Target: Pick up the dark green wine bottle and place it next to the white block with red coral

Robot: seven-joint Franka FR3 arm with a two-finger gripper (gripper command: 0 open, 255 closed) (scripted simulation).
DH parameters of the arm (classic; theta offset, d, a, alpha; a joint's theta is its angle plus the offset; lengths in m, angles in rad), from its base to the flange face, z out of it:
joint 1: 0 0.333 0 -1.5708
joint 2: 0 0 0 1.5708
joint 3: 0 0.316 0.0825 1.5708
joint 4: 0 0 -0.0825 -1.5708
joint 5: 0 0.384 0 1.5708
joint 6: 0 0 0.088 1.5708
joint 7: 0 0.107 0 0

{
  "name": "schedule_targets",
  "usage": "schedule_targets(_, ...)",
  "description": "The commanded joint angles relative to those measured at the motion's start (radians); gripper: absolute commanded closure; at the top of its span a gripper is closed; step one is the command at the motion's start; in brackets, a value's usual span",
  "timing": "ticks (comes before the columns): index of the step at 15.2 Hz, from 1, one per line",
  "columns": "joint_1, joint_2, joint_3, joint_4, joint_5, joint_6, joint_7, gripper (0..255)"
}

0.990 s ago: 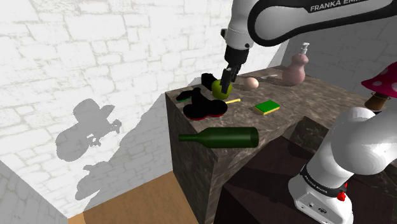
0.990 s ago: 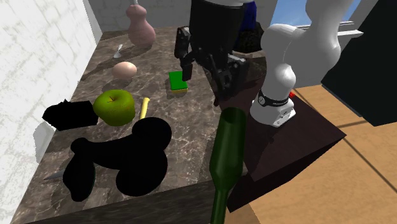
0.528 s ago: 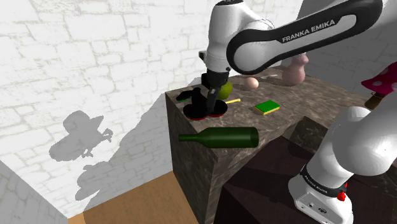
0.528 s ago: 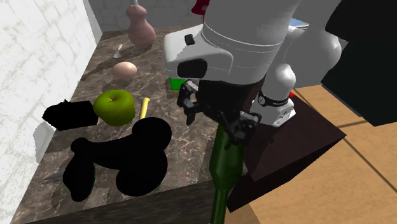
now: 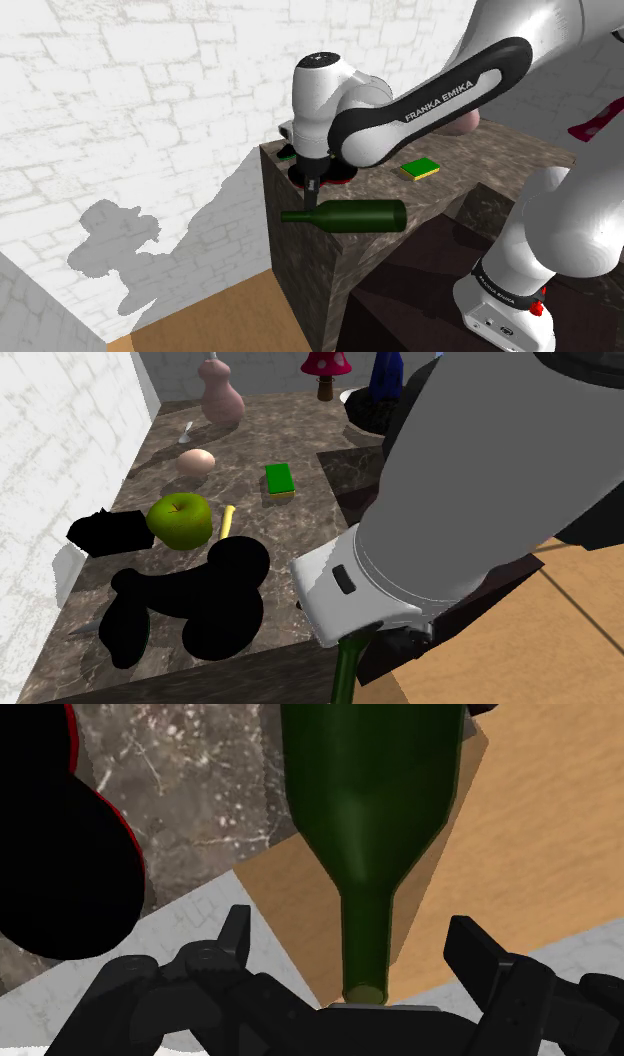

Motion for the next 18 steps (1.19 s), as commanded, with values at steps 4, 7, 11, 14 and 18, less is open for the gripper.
schedule_targets(4, 0.013, 0.085, 0.023, 0.006, -0.042, 0.063, 0.011, 0)
schedule_targets(7, 0.009, 0.114, 0.022, -0.007, -0.061, 0.103, 0.024, 0)
schedule_targets(11, 0.006, 0.14, 0.02, -0.017, -0.08, 0.137, 0.036, 0)
schedule_targets(14, 0.006, 0.14, 0.02, -0.017, -0.08, 0.137, 0.036, 0)
schedule_targets(18, 0.006, 0.14, 0.02, -0.017, -0.08, 0.136, 0.036, 255)
